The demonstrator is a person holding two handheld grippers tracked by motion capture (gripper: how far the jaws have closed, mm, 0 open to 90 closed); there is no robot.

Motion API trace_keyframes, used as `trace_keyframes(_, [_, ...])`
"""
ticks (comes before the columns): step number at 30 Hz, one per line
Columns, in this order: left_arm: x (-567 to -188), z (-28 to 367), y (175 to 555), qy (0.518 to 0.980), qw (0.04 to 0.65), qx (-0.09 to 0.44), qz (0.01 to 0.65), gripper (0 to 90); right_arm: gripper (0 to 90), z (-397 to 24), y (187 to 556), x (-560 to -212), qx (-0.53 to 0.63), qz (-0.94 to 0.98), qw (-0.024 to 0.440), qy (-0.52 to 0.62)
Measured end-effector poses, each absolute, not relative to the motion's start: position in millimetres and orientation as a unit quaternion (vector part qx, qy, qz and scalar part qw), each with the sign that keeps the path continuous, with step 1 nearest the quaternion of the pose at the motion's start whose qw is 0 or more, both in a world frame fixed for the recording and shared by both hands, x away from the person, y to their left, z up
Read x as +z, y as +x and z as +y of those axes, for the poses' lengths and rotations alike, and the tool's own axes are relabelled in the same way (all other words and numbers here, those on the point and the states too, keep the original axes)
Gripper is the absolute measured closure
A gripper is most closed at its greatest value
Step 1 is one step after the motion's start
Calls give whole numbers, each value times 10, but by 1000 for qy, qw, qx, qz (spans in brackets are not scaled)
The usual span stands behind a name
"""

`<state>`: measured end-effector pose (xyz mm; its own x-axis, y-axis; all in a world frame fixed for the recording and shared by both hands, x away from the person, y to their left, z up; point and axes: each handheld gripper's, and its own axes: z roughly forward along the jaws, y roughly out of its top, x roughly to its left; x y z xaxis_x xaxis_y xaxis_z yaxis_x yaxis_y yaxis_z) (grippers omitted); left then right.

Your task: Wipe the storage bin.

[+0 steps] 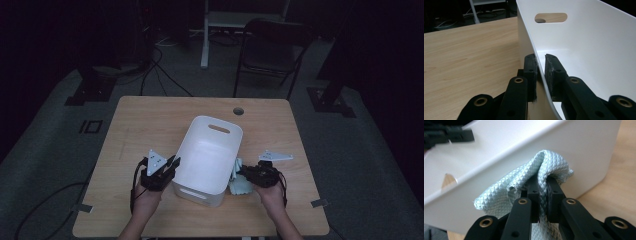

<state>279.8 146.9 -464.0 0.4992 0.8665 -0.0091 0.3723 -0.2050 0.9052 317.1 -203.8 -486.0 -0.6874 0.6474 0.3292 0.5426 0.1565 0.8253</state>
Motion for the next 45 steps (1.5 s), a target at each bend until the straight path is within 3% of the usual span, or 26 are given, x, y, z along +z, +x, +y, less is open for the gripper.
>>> trace_keyframes(9, [-4635, 1469, 2810, 737, 468, 257, 414, 804, 839, -2036, 3249, -4825, 516, 757, 68, 394])
trace_keyframes(30, [-4632, 1475, 2811, 735, 466, 257, 420, 801, 844, -1991, 3517, -5415, 437, 781, 29, 446])
trace_keyframes(35, [-4633, 1469, 2810, 733, 465, 260, 423, 801, 844, -2013, 3492, -5313, 449, 780, 35, 435])
trace_keyframes(45, [-4630, 1457, 2809, 738, 462, 263, 416, 805, 843, -2145, 3531, -4744, 531, 741, 69, 405])
